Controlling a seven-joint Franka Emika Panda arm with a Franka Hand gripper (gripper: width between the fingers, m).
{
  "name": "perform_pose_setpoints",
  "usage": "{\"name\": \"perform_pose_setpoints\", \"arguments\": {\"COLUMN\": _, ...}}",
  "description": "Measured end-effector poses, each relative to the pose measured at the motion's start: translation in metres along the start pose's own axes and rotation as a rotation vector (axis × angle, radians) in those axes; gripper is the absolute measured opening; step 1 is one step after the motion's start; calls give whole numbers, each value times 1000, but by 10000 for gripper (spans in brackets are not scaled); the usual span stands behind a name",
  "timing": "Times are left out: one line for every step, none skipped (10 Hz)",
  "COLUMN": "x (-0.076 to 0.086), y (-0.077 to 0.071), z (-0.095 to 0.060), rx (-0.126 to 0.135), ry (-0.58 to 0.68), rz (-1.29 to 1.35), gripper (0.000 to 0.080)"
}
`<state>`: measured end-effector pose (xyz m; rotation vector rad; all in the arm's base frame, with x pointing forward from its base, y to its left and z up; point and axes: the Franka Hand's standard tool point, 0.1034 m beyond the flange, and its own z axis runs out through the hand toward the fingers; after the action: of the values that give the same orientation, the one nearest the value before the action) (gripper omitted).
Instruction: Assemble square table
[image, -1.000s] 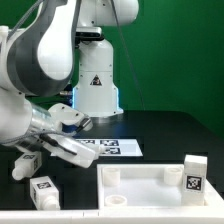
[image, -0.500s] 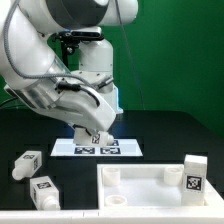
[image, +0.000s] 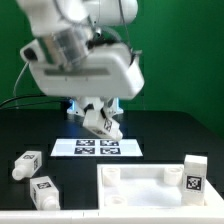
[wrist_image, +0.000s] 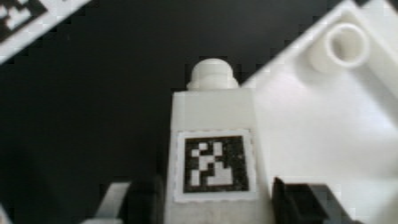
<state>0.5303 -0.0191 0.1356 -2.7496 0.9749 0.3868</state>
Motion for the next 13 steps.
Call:
{"name": "perform_pose_setpoints", "arguments": {"x": 2, "y": -1, "z": 4, "rx": 9, "ry": 66, "rz": 0, "gripper": 285}}
{"name": "perform_pose_setpoints", "arguments": {"x": 3, "y": -4, "z": 6, "rx": 23, "ry": 134, "rz": 1, "gripper": 285}}
{"name": "perform_pose_setpoints", "arguments": {"x": 3, "y": -8, "z": 6, "rx": 35, "ry": 193, "rz": -2, "gripper": 285}}
{"name": "perform_pose_setpoints", "arguments": {"x": 4, "y": -15, "z": 4, "rx": 31, "ry": 243, "rz": -21, "gripper": 285}}
{"name": "perform_pose_setpoints", "arguments": {"x": 11, "y": -33, "z": -9, "rx": 4, "ry": 321, "rz": -100, "gripper": 285}}
{"name": "perform_pose_setpoints", "arguments": {"x": 23, "y": -48, "z": -17, "rx": 6, "ry": 389, "rz": -181, "gripper": 285}}
{"name": "perform_pose_setpoints", "arguments": {"x": 30, "y": -61, "z": -19, "rx": -3, "ry": 488, "rz": -252, "gripper": 285}}
{"name": "perform_pose_setpoints", "arguments": {"x": 15, "y": -67, "z": -9, "rx": -18, "ry": 547, "rz": -315, "gripper": 285}}
{"name": "perform_pose_setpoints", "arguments": {"x": 10, "y": -66, "z": -4, "rx": -19, "ry": 547, "rz": -320, "gripper": 285}}
{"name": "perform_pose_setpoints", "arguments": {"x": 12, "y": -66, "z": -5, "rx": -20, "ry": 548, "rz": -320, "gripper": 285}}
{"name": "perform_pose_setpoints", "arguments": {"x": 15, "y": -65, "z": -5, "rx": -28, "ry": 551, "rz": -341, "gripper": 285}}
{"name": "perform_pose_setpoints", "arguments": {"x": 25, "y": -65, "z": -3, "rx": -50, "ry": 562, "rz": -390, "gripper": 285}}
{"name": "perform_pose_setpoints", "arguments": {"x": 39, "y": -68, "z": -6, "rx": -72, "ry": 583, "rz": -462, "gripper": 285}}
